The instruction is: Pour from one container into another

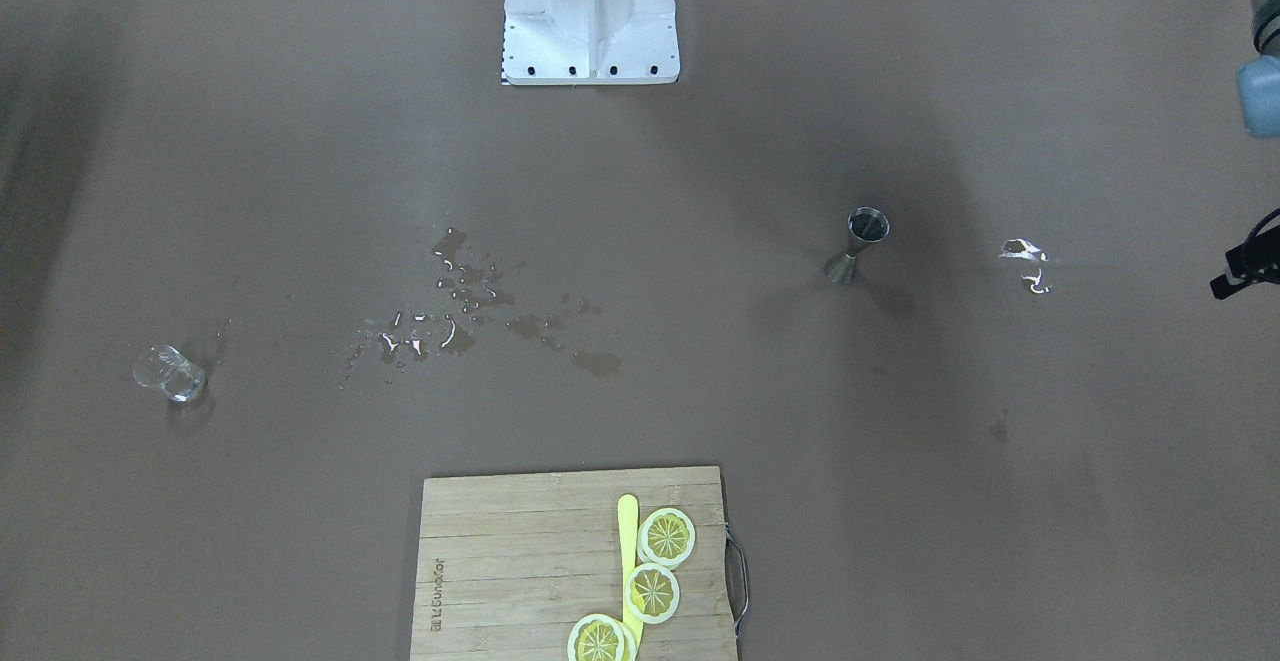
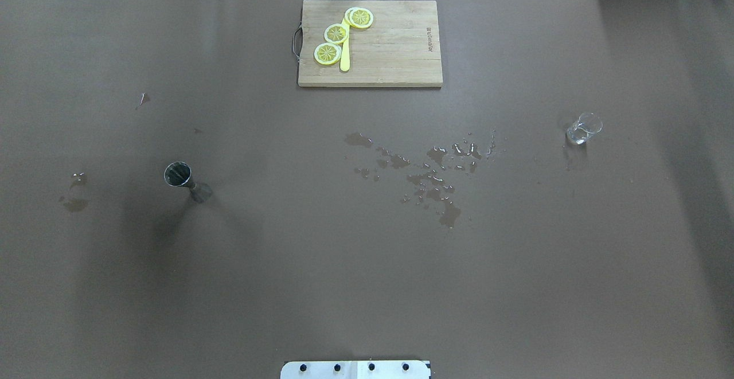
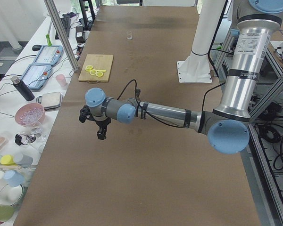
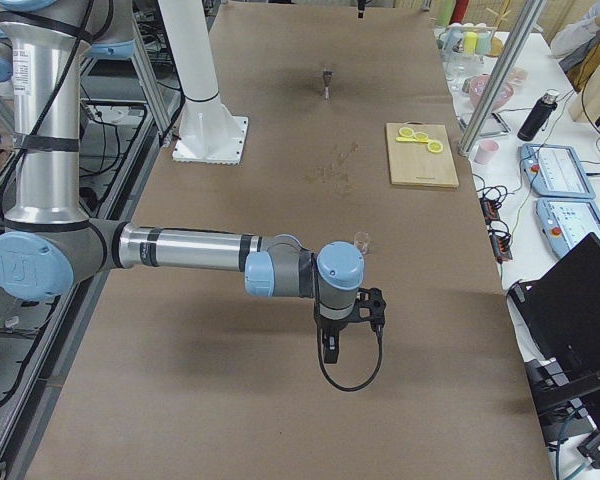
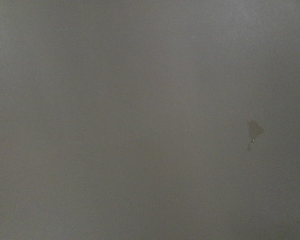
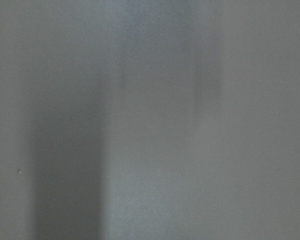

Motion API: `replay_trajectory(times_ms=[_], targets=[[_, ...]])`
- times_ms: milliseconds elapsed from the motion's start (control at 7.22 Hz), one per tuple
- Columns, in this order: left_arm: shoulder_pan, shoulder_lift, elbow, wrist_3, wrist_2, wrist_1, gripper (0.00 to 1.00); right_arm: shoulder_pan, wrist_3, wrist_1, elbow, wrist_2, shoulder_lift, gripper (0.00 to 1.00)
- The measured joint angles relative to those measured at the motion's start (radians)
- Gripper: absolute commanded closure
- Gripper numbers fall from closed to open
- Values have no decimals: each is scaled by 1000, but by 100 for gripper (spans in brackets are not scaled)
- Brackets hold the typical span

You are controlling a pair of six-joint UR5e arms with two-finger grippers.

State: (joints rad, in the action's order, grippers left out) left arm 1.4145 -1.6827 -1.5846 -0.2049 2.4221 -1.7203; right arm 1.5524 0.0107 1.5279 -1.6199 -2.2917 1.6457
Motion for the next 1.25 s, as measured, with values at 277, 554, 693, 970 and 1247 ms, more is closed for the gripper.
replay_trajectory(times_ms=[277,554,693,970,1247], targets=[[74,153,-99,6,6,6,1,0,0,0,3,0,-1,0],[135,228,-110,10,-6,5,1,0,1,0,10,0,-1,0],[156,255,-107,11,-19,4,1,0,1,0,12,0,-1,0],[166,274,-105,11,-49,6,1,0,2,0,16,0,-1,0],[166,272,-98,8,-54,8,1,0,3,0,18,0,-1,0]])
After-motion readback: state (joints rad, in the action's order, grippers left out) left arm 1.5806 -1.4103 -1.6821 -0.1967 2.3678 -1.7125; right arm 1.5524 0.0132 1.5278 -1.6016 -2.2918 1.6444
